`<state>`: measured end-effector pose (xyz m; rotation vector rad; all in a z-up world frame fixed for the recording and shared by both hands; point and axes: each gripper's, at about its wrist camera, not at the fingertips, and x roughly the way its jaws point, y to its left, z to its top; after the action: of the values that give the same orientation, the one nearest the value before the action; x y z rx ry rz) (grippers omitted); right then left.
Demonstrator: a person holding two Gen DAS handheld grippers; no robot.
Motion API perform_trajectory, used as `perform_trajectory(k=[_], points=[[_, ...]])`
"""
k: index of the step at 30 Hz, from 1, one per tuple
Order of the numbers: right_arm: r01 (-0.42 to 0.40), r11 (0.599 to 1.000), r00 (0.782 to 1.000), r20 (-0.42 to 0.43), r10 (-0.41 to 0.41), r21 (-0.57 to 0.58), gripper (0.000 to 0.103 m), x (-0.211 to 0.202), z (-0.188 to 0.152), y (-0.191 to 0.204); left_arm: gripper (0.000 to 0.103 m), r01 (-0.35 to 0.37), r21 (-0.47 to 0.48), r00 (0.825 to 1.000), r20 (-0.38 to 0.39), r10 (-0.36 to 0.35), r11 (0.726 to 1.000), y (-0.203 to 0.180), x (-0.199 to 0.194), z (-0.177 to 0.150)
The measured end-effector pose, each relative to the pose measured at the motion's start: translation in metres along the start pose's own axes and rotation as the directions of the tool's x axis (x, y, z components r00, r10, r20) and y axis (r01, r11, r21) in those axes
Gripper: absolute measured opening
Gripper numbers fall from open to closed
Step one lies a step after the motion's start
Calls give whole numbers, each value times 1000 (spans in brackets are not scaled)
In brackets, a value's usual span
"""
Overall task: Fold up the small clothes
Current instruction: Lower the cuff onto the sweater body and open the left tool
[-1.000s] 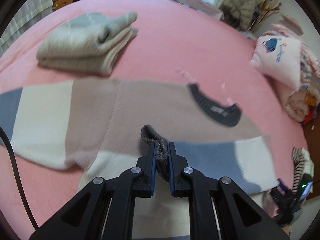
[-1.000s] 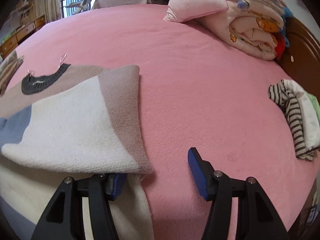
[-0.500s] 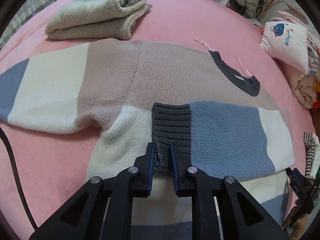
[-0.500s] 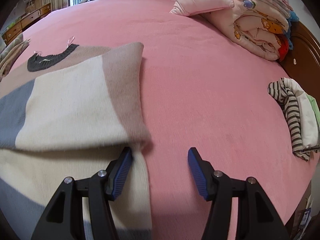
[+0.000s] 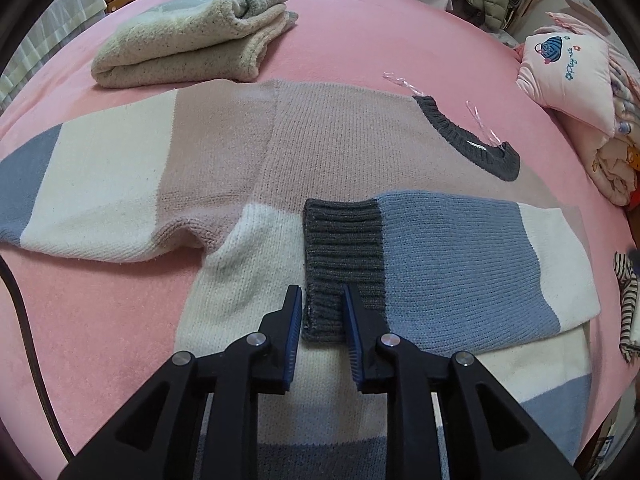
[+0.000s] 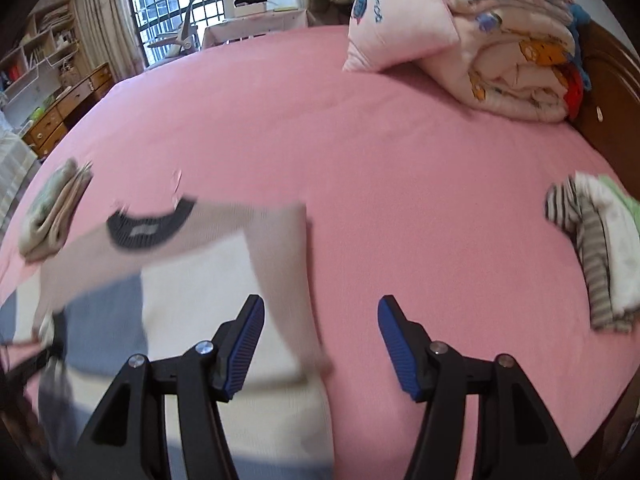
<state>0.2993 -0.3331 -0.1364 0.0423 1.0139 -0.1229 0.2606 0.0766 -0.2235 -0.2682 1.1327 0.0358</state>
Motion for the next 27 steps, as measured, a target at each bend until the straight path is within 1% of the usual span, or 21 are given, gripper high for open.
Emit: perform_trajectory(k=[3,7,8,9,10,11,15,16,18,20,22,25,27], points=[[50,998,997,-53,-51,-24,59,49,25,19,20,1,4,1000,-5,-1,1000,1,1,1],[47,998,991,-127,-51,-32,59,98,35,30,20,3,14,1000,-9,-3,1000,2,3,4],[50,998,989,-139,-54,-34,57,106,35,32,20,4,15,1000,-9,-4,1000,2,4,4],[54,998,987,-148,-59,-42,51,116,35,32,20,3,17,1000,-9,-3,1000,2,4,4],[46,998,986,-156,-53,-49,26,123,35,32,21,5,20,1000,-9,-5,1000,2,5,4],[22,999,985,-168,-28,-39,19,130,35,30,22,2,22,1000,-7,-2,1000,2,5,4],[14,1000,988,-152,-13,2,19,139,33,20,24,-17,35,1000,-1,17,999,0,8,3],[9,1000,989,-151,-8,10,19,140,32,17,24,-21,37,1000,1,21,999,0,9,3],[11,1000,989,-145,-7,27,29,142,31,10,24,-26,41,1000,3,26,999,-1,10,2],[42,998,990,-134,-36,41,59,142,31,-2,24,-27,46,1000,4,27,999,0,10,2],[66,997,992,-114,-61,44,71,141,28,-7,25,-28,51,1000,6,28,998,0,10,1],[76,996,994,-78,-73,40,71,129,24,-6,25,-36,56,999,8,36,998,1,9,2],[102,994,994,-41,-101,29,66,113,23,1,25,-46,57,999,8,45,997,1,9,3]])
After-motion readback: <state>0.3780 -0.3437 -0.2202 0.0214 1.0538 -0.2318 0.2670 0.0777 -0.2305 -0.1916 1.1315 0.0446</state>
